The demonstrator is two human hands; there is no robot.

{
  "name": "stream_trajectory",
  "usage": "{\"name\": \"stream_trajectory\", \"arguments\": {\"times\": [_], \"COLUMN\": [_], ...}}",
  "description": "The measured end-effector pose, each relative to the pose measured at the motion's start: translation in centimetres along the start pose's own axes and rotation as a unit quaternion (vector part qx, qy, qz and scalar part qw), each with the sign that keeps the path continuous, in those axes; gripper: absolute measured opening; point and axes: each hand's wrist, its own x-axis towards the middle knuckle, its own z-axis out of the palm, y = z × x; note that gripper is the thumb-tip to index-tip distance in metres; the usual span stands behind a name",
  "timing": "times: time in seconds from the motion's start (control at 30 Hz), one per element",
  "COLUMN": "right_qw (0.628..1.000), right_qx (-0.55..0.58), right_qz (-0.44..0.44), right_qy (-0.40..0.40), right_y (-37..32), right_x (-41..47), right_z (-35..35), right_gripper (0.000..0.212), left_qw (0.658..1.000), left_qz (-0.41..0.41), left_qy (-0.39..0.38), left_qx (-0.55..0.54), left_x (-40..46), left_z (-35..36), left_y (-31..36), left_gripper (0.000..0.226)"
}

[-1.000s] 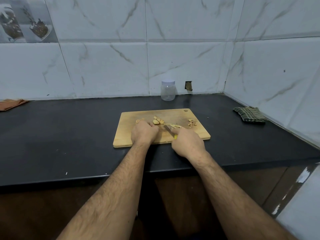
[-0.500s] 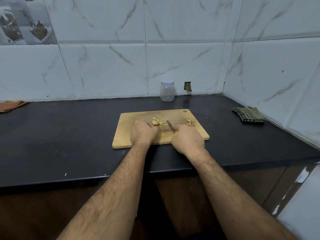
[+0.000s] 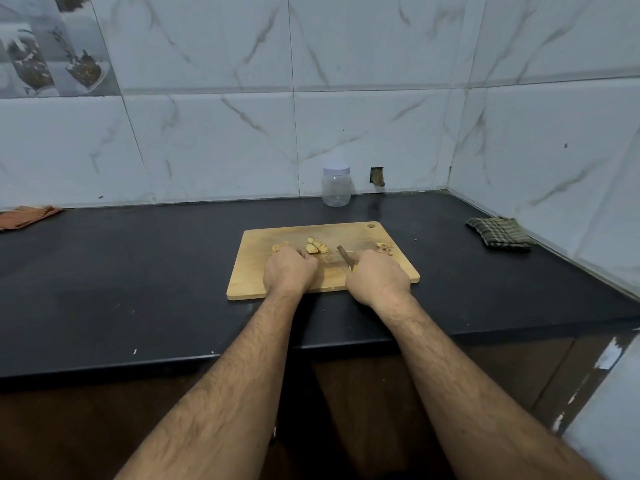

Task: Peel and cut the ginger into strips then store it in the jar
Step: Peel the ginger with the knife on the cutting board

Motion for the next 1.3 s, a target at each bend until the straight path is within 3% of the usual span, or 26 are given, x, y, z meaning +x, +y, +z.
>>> {"name": "stream_trajectory", "arguments": {"times": [0.2, 0.37, 0.73, 1.3], "right_qw": [1.0, 0.999, 0.997, 0.998], "right_qx": [0.013, 0.004, -0.038, 0.01], "right_qz": [0.003, 0.021, 0.059, 0.053], "right_qy": [0.007, 0.027, 0.008, 0.018], "right_y": [0.1, 1.3, 2.0, 3.4], "right_x": [0.1, 0.1, 0.4, 2.2], "right_z": [0.0, -0.7, -1.4, -0.8], "right_gripper": [0.04, 0.052, 0.027, 0.03], "left_qw": [1.0, 0.999, 0.99, 0.994], "left_qz": [0.007, 0.022, 0.099, 0.088], "left_qy": [-0.005, -0.01, -0.049, -0.032], "left_qx": [0.011, 0.036, 0.087, 0.059], "left_x": [-0.1, -0.1, -1.7, 0.1], "left_z": [-0.3, -0.1, 1.7, 3.3], "left_y": [0.2, 0.4, 2.9, 4.1], "left_gripper": [0.023, 0.011, 0.03, 0.025]}}
